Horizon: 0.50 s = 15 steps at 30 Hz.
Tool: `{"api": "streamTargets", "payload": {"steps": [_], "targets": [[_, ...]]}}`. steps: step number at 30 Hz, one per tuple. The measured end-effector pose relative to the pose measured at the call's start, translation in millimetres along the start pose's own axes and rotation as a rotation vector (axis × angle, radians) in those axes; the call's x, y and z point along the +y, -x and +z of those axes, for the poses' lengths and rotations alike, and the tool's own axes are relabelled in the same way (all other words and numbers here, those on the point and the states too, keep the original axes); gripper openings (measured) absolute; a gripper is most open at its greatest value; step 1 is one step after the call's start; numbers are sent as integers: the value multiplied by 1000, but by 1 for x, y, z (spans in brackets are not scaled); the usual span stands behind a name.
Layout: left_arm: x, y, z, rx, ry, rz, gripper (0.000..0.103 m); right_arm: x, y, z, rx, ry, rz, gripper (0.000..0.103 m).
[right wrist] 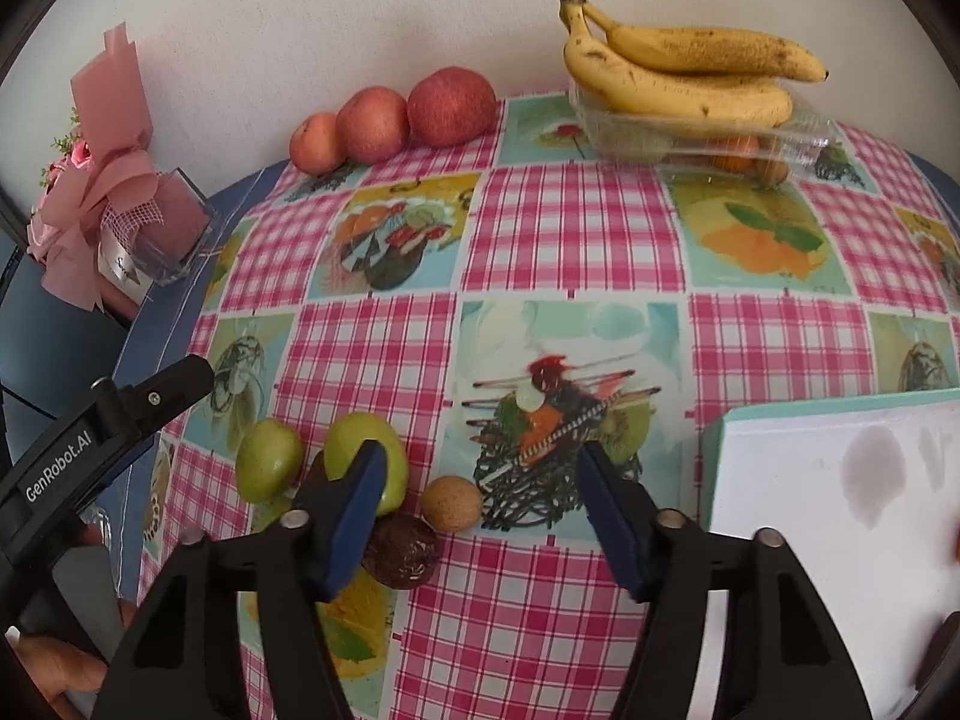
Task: Organize fruits
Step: 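Grasp a small brown kiwi with the right tool while the left tool grasps a green pear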
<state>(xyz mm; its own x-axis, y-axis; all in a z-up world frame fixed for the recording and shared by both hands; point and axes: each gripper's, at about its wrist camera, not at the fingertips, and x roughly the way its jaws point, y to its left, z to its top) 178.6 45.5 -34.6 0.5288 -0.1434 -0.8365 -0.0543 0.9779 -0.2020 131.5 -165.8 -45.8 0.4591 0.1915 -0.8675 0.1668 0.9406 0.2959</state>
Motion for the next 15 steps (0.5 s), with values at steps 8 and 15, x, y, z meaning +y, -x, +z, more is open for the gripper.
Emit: {"api": "streamTargets", "payload": {"steps": [8,15], "targets": [[0,-16,-10,81,16,-32,97,3,-10,-6,49,8,12,45],[0,-32,-18,160,35,-65,76,1,-20,-10,89,-6,39,34]]}}
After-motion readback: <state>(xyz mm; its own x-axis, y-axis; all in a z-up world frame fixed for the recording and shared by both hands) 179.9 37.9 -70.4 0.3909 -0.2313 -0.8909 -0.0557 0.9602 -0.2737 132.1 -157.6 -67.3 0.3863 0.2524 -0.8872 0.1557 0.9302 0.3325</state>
